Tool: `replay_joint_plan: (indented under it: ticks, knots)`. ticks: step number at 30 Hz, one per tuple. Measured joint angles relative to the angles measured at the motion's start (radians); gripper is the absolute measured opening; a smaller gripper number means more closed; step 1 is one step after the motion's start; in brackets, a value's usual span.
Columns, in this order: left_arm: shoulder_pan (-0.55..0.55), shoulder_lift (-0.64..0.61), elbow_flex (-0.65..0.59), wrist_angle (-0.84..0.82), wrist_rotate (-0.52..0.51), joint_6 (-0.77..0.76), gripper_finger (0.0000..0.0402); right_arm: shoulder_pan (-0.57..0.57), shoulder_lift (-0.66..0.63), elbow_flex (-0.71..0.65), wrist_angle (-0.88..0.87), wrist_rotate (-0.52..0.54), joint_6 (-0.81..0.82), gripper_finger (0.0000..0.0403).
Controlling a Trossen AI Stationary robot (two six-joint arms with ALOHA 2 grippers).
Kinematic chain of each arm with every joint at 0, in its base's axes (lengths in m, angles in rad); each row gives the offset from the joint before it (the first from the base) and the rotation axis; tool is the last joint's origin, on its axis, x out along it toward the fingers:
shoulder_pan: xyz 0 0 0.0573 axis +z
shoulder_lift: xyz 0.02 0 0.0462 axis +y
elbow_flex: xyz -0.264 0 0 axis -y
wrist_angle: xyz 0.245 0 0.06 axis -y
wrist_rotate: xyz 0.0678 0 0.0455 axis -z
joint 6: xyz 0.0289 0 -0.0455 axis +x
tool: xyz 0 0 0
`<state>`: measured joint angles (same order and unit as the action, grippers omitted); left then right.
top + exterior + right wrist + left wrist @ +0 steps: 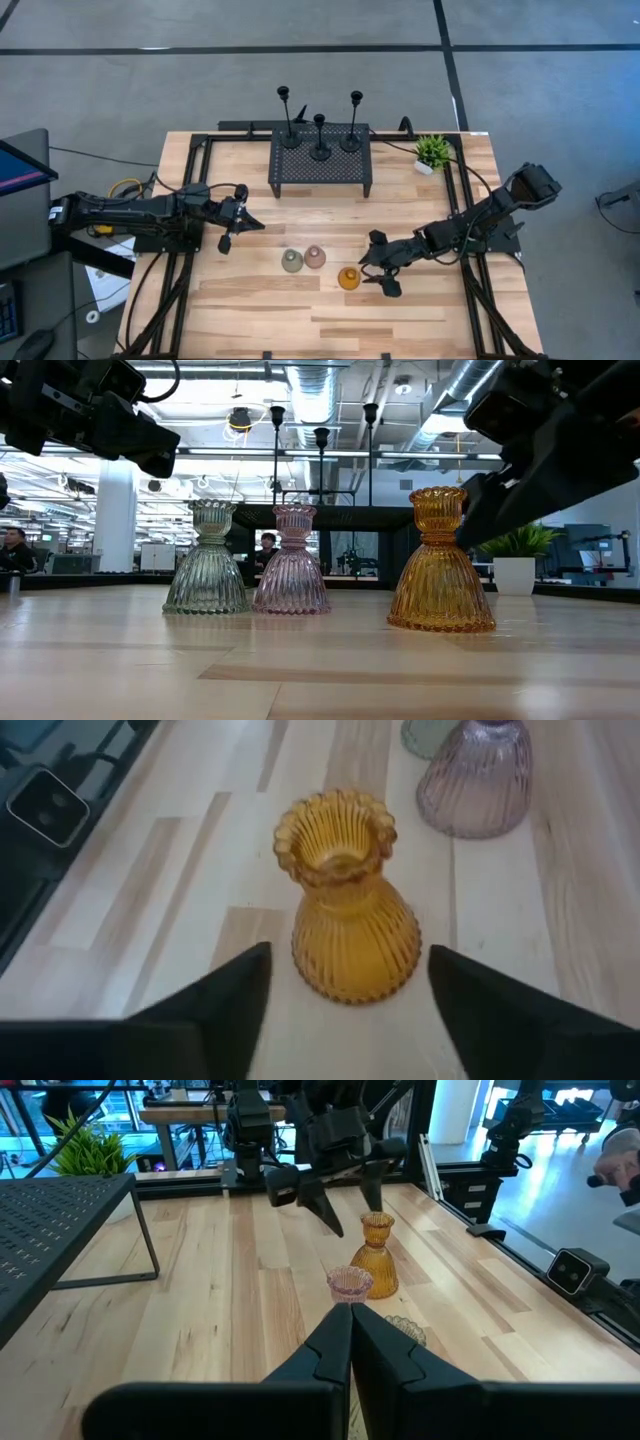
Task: Pick & Place candle stick holders
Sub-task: Put the orange glass candle holder on the shelf
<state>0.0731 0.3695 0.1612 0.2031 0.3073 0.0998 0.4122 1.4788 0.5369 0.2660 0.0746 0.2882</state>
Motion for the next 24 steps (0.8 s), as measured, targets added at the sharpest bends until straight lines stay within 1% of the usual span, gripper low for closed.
replay_joint_plan:
  ticks: [4,8,12,20,24]
  knots:
    - [0.000,0.000,0.000,0.000,0.000,0.000,0.0010,0.000,0.000,0.000,0.006,0.000,0.000,0.0303]
    - [0.000,0.000,0.000,0.000,0.000,0.000,0.0010,0.000,0.000,0.000,0.005,0.000,0.000,0.0324]
    - [0.000,0.000,0.000,0.000,0.000,0.000,0.0010,0.000,0.000,0.000,0.006,0.000,0.000,0.0330]
    - [0.000,0.000,0.000,0.000,0.000,0.000,0.0010,-0.002,0.000,0.000,0.023,0.001,0.000,0.0327]
    - [0.000,0.000,0.000,0.000,0.000,0.000,0.0010,-0.002,0.000,0.000,0.038,0.037,0.000,0.0327]
